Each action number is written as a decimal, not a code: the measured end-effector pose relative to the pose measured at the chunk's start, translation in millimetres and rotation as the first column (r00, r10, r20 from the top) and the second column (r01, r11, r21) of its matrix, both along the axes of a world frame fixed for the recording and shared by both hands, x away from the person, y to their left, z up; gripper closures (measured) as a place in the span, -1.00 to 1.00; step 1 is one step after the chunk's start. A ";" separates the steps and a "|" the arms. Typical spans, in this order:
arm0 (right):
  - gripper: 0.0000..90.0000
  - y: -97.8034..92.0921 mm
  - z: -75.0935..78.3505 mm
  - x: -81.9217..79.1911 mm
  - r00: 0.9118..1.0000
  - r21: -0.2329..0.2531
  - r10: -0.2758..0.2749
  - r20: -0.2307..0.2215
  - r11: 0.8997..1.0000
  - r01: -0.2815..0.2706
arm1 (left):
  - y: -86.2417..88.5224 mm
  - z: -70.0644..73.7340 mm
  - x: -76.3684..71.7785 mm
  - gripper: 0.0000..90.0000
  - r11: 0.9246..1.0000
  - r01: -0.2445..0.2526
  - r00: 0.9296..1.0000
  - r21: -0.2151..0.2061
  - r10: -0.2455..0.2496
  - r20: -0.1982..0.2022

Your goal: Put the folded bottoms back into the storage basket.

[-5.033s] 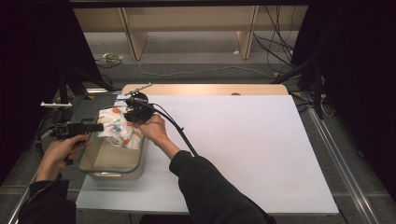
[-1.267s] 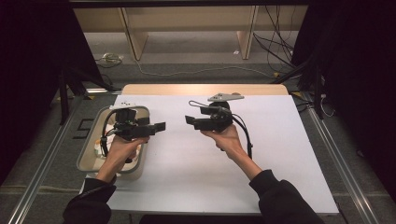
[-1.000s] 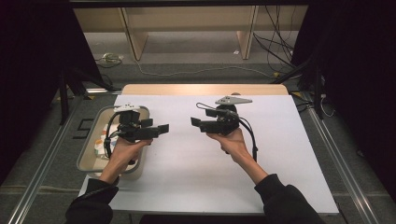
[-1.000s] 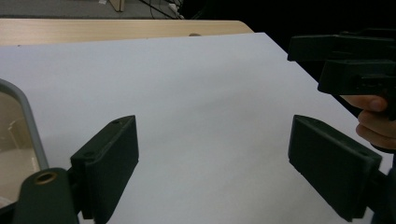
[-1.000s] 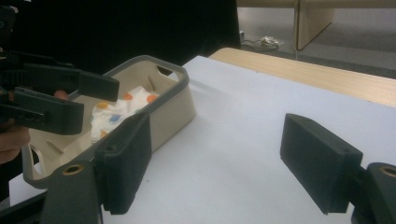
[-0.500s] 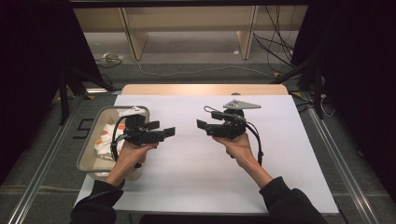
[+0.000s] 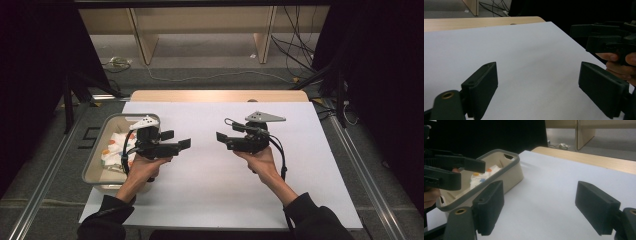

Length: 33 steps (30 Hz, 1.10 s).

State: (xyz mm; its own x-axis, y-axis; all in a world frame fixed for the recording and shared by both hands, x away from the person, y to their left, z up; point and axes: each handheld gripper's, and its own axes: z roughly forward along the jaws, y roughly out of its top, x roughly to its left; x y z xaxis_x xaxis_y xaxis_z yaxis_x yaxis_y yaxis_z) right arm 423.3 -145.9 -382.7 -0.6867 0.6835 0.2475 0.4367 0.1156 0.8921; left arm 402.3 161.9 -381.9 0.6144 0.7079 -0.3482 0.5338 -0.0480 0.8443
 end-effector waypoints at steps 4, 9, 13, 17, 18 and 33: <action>-0.54 -1.5 -0.8 -2.0 1.000 0.000 0.003 0.001 1.000 -0.003 | -2.1 -2.6 -1.7 -0.68 1.000 0.010 1.000 0.003 -0.010 0.007; -0.61 -3.8 -1.5 -6.0 1.000 -0.004 -0.004 0.005 1.000 0.004 | -10.1 -5.6 -8.8 -0.68 1.000 0.015 0.999 0.025 -0.016 0.051; -0.63 -6.2 -2.0 -8.2 1.000 -0.002 -0.006 0.012 1.000 0.006 | -14.4 -6.8 -11.7 -0.69 0.999 0.029 0.998 0.035 -0.031 0.061; -0.63 -9.3 -2.3 -11.4 1.000 0.001 -0.006 0.016 1.000 0.006 | -18.6 -10.8 -14.9 -0.70 0.998 0.039 0.997 0.052 -0.043 0.062; -0.63 -9.9 -2.4 -12.5 1.000 0.002 -0.006 0.015 1.000 0.006 | -18.8 -11.1 -15.4 -0.70 0.998 0.041 0.997 0.052 -0.044 0.063; -0.63 -20.2 -7.2 -22.9 1.000 -0.004 -0.018 0.021 1.000 0.018 | -27.0 -16.6 -26.7 -0.71 0.996 0.081 0.992 0.045 -0.085 0.097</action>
State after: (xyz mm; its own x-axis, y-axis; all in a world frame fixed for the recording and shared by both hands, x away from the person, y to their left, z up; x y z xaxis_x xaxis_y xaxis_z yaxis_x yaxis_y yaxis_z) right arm 400.4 -166.2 -389.9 -0.6794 0.6967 0.2303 0.4195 0.1113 0.9009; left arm 375.6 134.9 -398.5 0.7017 0.6653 -0.2550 0.4409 -0.1243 0.8889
